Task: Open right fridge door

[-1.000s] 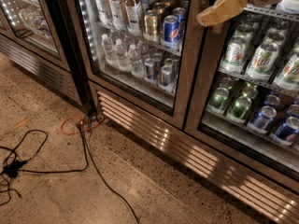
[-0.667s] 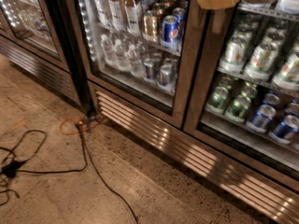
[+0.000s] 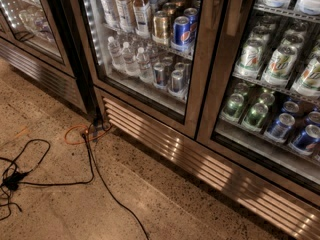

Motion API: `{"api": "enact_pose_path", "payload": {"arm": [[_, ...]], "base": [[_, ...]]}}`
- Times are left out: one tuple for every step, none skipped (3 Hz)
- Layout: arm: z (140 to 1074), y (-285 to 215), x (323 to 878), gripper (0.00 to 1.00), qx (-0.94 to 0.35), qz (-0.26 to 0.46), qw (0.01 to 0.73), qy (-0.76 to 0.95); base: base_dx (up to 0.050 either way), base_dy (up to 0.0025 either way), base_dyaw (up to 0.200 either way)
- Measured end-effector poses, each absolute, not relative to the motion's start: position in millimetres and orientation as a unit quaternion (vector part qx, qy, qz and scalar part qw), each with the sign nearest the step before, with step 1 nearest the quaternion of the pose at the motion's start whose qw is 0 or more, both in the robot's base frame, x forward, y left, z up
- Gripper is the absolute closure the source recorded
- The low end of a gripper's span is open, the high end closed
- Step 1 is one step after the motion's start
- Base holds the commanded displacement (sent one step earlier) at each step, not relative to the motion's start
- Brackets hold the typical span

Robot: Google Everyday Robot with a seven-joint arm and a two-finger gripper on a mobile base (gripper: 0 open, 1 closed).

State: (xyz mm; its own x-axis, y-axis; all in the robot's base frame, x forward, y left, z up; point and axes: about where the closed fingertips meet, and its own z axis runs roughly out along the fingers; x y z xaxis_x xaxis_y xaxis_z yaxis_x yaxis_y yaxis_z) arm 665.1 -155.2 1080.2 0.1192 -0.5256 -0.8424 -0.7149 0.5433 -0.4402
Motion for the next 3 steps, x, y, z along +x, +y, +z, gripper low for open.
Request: {"api": "enact_pose_path", "payload": {"arm": [[1082.6, -160.4, 670.3, 1.00, -0.471, 0.081, 0.581, 0.659], [1082.8, -162.2, 671.6, 1.00, -0.471, 0.081, 0.581, 0.659], [1083.7, -163.5, 673.0, 1.00, -0.472, 0.075, 0.578, 0.662]], "base": [[0.000, 0.00000, 0.000], [0.000, 0.00000, 0.000], [0.000, 0.00000, 0.000]]}}
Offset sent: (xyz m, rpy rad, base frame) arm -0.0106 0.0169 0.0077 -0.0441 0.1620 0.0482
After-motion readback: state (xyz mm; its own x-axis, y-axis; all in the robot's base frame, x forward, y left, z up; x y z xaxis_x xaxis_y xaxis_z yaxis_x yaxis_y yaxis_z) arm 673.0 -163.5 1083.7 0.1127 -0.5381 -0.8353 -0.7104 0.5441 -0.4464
